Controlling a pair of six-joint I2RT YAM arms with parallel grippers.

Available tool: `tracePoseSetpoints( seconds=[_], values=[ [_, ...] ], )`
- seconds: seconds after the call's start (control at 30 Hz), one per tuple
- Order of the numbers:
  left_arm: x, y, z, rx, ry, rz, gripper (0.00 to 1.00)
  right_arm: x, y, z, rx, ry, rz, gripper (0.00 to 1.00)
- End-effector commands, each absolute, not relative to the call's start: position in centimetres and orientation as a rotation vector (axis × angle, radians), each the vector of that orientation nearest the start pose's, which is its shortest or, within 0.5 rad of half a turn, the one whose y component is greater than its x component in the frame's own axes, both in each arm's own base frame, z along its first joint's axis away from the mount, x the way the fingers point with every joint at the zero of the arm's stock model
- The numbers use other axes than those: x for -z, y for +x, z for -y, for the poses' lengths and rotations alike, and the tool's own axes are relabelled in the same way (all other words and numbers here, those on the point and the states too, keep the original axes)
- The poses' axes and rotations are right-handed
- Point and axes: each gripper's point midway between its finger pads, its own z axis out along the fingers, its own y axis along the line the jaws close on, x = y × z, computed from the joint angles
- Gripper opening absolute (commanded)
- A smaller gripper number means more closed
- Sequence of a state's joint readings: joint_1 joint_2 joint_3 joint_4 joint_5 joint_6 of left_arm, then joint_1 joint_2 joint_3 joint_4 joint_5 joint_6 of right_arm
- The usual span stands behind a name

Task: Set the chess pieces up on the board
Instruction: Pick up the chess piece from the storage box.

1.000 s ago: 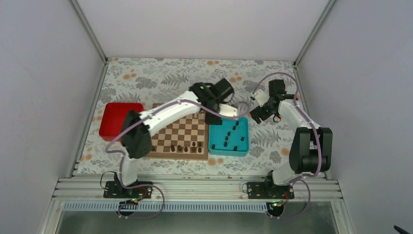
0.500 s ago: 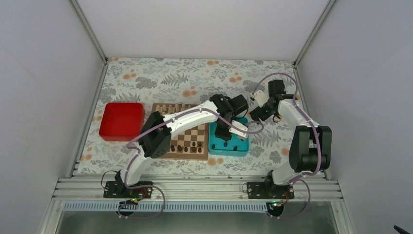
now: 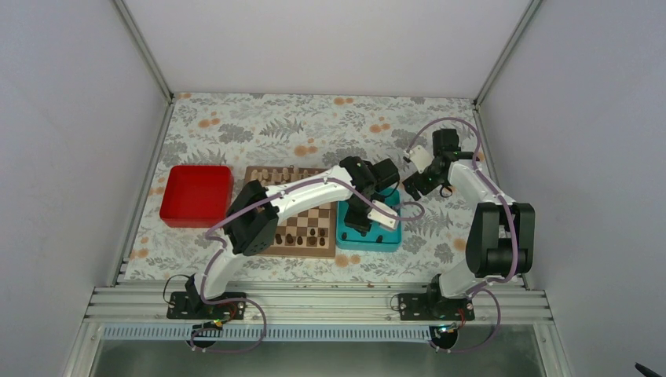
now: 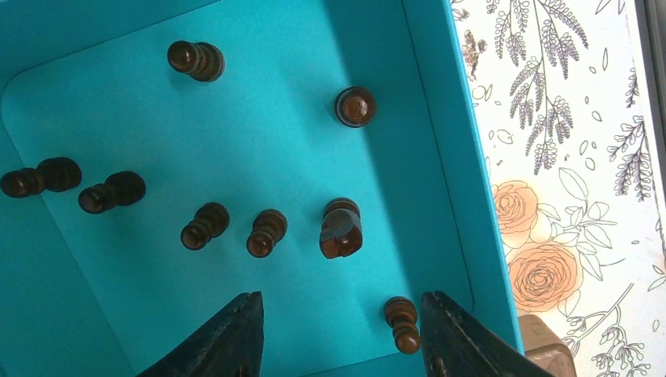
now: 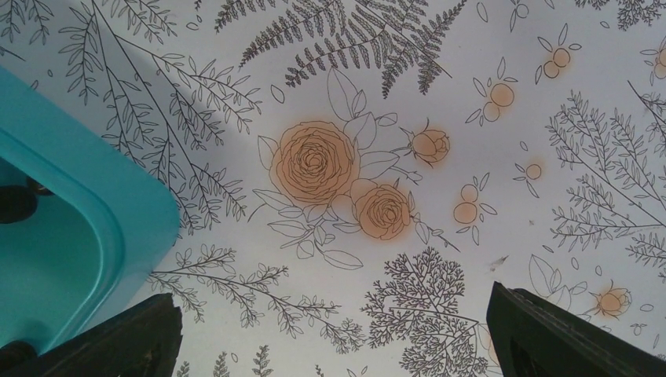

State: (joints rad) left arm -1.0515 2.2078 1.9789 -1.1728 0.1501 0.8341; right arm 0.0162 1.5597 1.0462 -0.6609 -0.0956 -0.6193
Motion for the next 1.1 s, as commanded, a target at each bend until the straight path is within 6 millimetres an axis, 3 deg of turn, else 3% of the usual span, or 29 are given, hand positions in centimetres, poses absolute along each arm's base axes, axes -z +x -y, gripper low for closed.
tracePoseSetpoints(
  seconds=[0.0,0.6,1.07],
  values=[
    [-7.8,20.4,42.0,-0.282,-2.677,1.848,0.5,-7.8,35.1,-2.1,0.022,-0.889,-2.601,1.0],
    [-6.0,20.8,43.1,-0.298,-2.709,1.777,0.49,-7.1,35.0,-1.9,0.021,-0.893,-2.62,1.0],
    [-6.0,20.1,43.3,-0.338,-2.699,1.748,0.45,-7.0,34.8,-2.0,0.014,-0.9,-2.622,1.0]
  ],
)
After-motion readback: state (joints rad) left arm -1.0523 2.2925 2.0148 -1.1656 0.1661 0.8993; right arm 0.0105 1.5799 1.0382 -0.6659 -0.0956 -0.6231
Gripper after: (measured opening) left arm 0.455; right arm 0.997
